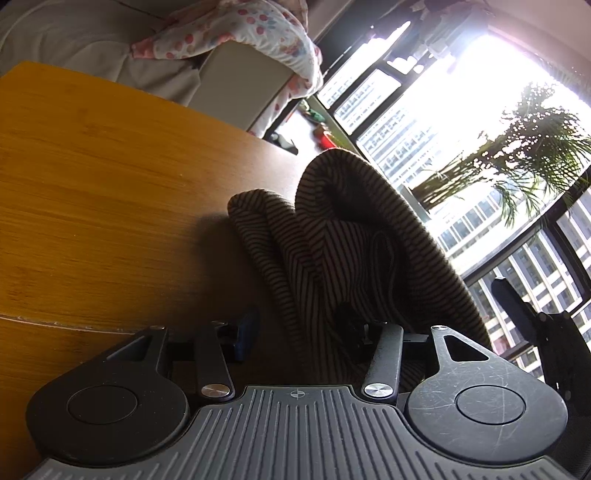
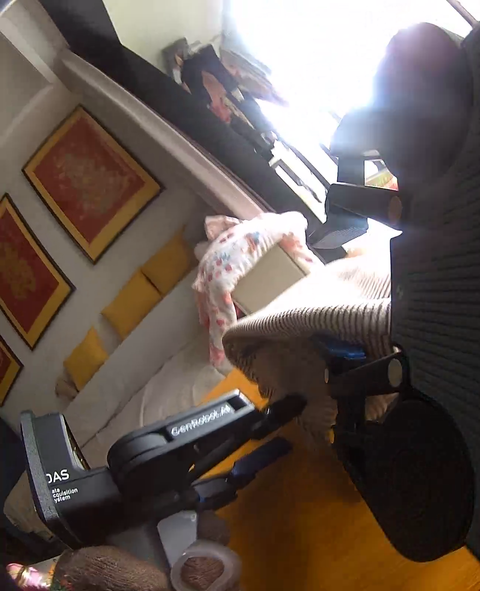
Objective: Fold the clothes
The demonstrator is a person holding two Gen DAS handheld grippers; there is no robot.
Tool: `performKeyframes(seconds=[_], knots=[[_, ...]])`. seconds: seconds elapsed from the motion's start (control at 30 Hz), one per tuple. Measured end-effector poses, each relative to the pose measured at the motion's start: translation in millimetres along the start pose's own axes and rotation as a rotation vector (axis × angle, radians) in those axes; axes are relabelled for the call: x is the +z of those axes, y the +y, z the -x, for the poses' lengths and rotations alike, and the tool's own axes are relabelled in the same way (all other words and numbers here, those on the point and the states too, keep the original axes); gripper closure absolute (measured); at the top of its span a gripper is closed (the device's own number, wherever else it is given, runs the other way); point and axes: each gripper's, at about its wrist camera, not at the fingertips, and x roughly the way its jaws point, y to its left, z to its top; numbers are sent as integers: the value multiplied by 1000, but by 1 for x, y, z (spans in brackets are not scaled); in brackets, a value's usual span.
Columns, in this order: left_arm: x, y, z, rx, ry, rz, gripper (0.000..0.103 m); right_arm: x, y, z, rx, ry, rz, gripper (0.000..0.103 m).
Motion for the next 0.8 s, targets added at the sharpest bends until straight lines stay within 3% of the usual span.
performKeyframes(seconds=[0.17,0.3,0.43,0.57,0.63,0.73,0.8], knots=[[0,0,1,6,2,-1,50,-14,7,8,-13,13,26,53],[1,-2,2,17,4,-14,50,-14,-13,12,-85,-41,-133,77],[1,-11,10,18,-9,-27,56,-18,-34,-2,-4,-8,-269,77],[-6,-29,21,-76,12,-69,56,-22,-55,-15,77,26,-404,78],[-11,-36,16,-83,48,-109,62,-21,-67,-19,114,27,-473,95],[-16,-38,3,-31,87,-150,70,12,-98,-1,159,-124,-524,96],[-15,-32,1,-27,87,-134,71,37,-106,11,259,-204,-511,96]])
